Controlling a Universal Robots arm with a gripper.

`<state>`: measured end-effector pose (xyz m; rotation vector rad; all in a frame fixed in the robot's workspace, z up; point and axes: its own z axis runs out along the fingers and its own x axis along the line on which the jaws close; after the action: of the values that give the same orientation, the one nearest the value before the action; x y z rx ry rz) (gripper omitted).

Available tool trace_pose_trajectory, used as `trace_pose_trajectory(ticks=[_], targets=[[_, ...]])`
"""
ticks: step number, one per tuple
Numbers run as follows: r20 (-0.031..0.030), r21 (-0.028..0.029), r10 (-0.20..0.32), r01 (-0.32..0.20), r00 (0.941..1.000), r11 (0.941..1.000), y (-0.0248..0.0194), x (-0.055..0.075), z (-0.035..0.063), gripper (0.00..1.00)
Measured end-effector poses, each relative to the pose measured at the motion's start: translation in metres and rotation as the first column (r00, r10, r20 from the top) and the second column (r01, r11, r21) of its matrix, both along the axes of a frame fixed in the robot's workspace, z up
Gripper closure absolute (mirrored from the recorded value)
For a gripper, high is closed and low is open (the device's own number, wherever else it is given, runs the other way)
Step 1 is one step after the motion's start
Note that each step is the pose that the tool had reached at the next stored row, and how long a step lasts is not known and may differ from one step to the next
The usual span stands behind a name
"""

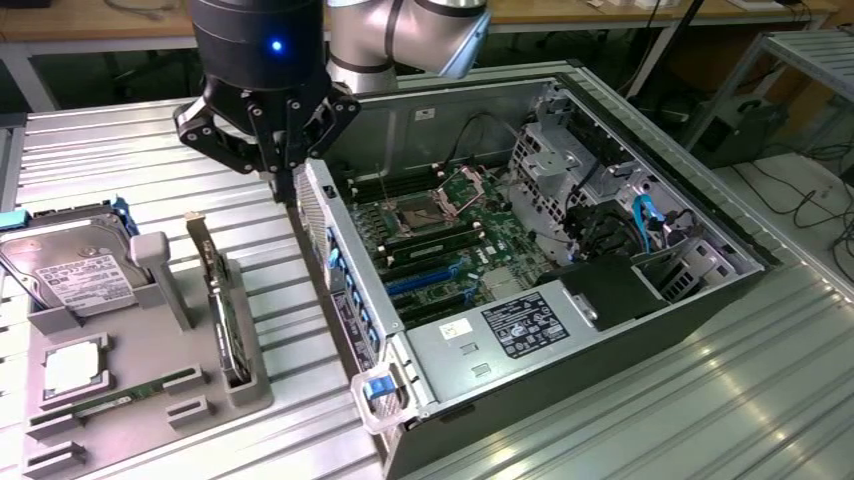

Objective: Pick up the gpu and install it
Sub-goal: 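Reach for the gpu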

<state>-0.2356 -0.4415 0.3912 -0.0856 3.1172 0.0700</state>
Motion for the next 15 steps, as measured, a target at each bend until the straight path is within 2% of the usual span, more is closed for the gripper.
trace_pose_trajectory(ticks=[15], targets=[[0.0,0.0,0.003,-0.003,1.0,1.0,0.0001,-0.053,-0.0023,0.89]])
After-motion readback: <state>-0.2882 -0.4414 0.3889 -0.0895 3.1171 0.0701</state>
